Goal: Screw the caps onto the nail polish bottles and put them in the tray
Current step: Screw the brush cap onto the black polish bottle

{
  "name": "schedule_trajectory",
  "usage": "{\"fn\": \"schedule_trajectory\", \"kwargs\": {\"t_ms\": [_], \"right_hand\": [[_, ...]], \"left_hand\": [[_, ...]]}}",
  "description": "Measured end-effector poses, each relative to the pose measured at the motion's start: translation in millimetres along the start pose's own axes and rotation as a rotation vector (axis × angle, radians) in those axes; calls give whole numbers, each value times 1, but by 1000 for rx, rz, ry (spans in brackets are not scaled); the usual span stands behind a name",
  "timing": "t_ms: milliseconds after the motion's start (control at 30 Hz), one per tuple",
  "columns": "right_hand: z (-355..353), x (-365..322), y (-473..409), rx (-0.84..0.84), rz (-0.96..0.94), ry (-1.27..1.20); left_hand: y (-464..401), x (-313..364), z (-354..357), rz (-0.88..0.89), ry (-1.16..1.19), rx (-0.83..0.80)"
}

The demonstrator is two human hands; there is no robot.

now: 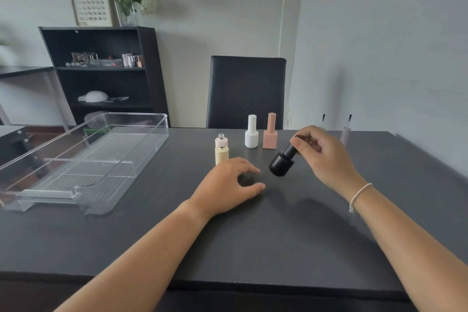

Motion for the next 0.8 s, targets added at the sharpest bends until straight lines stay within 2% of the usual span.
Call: {"fn": "schedule_trajectory", "kwargs": {"t_ms": [133, 333, 500, 800], "right_hand": [[-7, -8, -25, -14, -30, 38], [17, -24, -81, -126, -63, 36], [48, -21, -111, -264, -78, 122], [80, -9, -129, -395, -58, 353]], "left_hand": [[-1, 0, 3, 38, -116, -19], [-3, -1, 3, 42, -121, -11], [-4, -2, 4, 25, -101, -15], [-4, -2, 4, 20, -89, -15]]}}
Point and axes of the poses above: each hand's wrist, its own y-axis away from the middle knuckle, its own z-axis out of the palm, x = y × z, the point moved 2 cm from there along -y, towards the middle knuckle, and after that the axes turned 10 degrees about -z, right-handed, at the moved point
